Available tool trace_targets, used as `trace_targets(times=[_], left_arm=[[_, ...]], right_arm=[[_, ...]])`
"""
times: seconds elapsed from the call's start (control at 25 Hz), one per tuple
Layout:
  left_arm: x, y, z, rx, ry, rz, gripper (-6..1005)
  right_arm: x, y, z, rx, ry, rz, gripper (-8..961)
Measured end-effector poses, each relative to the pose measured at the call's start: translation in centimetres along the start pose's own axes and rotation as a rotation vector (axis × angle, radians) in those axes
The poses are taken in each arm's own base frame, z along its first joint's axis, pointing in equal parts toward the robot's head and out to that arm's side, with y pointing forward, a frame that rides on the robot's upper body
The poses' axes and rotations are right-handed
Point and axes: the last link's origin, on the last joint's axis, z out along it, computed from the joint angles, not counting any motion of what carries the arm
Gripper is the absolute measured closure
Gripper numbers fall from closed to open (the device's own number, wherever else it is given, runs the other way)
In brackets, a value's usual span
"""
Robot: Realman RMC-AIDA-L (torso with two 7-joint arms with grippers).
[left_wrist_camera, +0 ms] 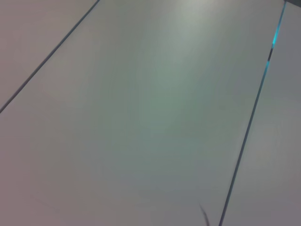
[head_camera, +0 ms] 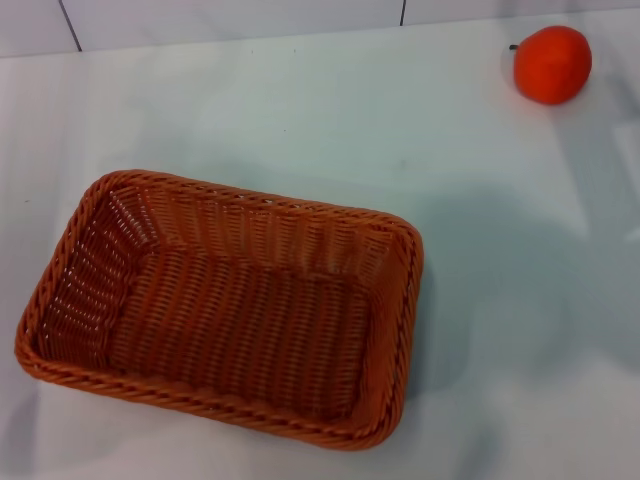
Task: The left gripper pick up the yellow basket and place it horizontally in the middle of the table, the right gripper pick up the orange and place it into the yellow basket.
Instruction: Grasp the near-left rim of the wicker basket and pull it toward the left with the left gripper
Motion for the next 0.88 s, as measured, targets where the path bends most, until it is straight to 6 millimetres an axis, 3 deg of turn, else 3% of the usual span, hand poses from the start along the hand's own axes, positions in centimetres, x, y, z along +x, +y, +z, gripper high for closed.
trace_targets(times=[0.6,0.88], left_arm=[[0.7,0.0,0.2,-0.052,0.009,-0.084,296],[2.3,-1.3,2.9,-0.301,-0.247,-0.256,296]], right_arm=[[0.4,-0.2,0.4,0.008,0.014,0.009,11],[0.3,-0.3,0.3,0.011,0.014,0.016,12]])
